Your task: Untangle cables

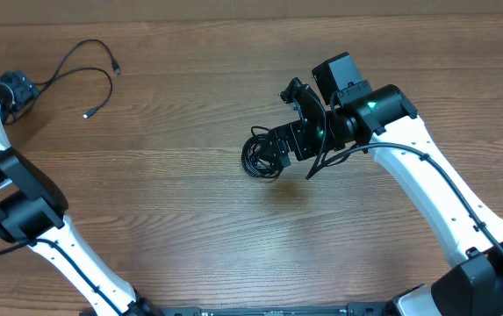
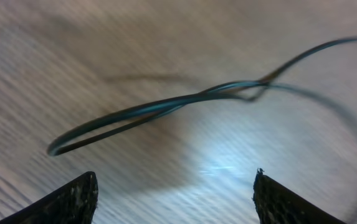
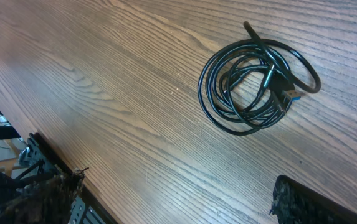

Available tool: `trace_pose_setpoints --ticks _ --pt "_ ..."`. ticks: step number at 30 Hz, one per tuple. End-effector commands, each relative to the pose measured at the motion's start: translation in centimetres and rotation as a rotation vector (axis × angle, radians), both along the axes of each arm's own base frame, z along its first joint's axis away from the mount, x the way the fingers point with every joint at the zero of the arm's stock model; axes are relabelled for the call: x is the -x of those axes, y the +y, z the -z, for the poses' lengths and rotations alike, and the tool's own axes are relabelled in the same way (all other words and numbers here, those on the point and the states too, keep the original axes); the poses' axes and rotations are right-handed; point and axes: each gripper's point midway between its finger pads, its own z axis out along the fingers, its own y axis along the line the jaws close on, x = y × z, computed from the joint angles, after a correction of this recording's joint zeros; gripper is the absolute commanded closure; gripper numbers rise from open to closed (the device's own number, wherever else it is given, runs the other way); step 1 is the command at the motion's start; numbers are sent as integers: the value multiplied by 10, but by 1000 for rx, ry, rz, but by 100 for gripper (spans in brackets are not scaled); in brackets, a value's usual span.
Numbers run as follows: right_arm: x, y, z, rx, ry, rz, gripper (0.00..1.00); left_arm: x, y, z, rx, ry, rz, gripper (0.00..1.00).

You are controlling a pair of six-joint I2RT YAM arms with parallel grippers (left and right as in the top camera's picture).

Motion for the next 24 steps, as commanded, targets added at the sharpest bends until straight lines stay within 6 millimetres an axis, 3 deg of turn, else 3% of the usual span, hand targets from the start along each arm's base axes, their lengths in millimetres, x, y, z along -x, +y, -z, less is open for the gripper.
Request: trace_pose_setpoints --ticks 1,9,13,17,21,23,24 --pt "-2 -1 1 3 -14 -3 0 22 29 27 -95 123 8 20" --pt "-5 1 -1 -4 -29 -2 0 37 51 43 -194 226 -15 17" --pt "-5 1 -1 -4 -26 0 0 28 59 37 -226 179 -24 20" --pt "-6 1 -1 -5 -27 0 0 18 66 30 -259 132 -32 36" --pt "-6 1 -1 -5 -29 0 0 3 66 24 -261 63 -5 76" --pt "-6 1 -1 -6 -31 0 0 -9 62 20 -247 9 44 86" --pt "-7 1 -1 -7 -32 0 0 -17 62 16 -259 -26 66 96"
